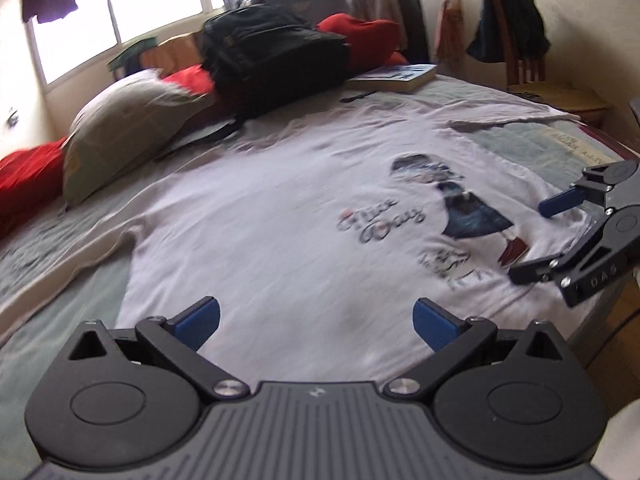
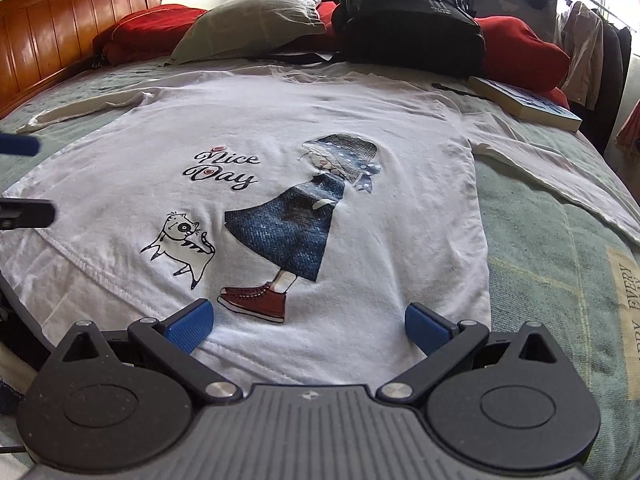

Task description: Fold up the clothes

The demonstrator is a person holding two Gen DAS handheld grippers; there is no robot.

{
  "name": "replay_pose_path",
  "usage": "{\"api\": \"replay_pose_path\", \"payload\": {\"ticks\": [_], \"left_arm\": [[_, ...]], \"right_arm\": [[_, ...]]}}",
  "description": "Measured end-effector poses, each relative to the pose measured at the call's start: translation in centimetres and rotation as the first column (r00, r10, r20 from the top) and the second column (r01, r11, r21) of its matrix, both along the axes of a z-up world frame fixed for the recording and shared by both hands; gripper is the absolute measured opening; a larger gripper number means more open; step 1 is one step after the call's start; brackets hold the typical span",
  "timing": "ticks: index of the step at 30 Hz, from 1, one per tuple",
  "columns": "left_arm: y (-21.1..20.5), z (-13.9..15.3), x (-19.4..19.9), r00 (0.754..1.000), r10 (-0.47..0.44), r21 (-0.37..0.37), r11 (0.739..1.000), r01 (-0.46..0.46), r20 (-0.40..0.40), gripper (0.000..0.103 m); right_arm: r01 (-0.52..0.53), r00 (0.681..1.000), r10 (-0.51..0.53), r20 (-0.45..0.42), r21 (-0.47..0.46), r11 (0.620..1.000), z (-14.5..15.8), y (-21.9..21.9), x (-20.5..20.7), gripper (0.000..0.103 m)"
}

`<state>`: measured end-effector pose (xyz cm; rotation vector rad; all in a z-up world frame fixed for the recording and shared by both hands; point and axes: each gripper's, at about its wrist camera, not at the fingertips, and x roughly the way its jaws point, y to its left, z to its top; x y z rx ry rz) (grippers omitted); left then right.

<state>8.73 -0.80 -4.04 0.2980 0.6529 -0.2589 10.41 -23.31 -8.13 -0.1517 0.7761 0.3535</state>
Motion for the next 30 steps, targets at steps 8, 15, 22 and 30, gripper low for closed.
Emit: {"api": "replay_pose_path", "payload": {"ticks": [8,15,22,30], "left_arm": [[-0.5,-3.2,0.4,0.997,-0.002,-0.065,0.998,-0.004,-0.083,0.102],[1.7,-3.8,-2.6,0.992,0.014,-0.139,0.99,-0.032,-0.125,0.102],[3.4,-1.0,-3.8,0.998,0.027,-0.082,0.996,-0.031,-0.057,0.102],[5.3,0.8,3.4,0.995,0.1,-0.097,0.99,-0.102,-0.021,0.102]], "right_arm": [[0.005,1.0,-0.006,0.021,0.015,1.0,-0.2,-0.1,-0.3,0.103],[0.02,0.998,-0.022,0.053,0.036,0.999,-0.5,-0.3,-1.0,0.103],[0.01,0.999,-0.013,0.047,0.045,0.999,-0.3,-1.1,-2.2,0.103],[0.021,0.999,-0.025,0.027,0.13,0.991,4.0,0.7,1.7,0.103]]}}
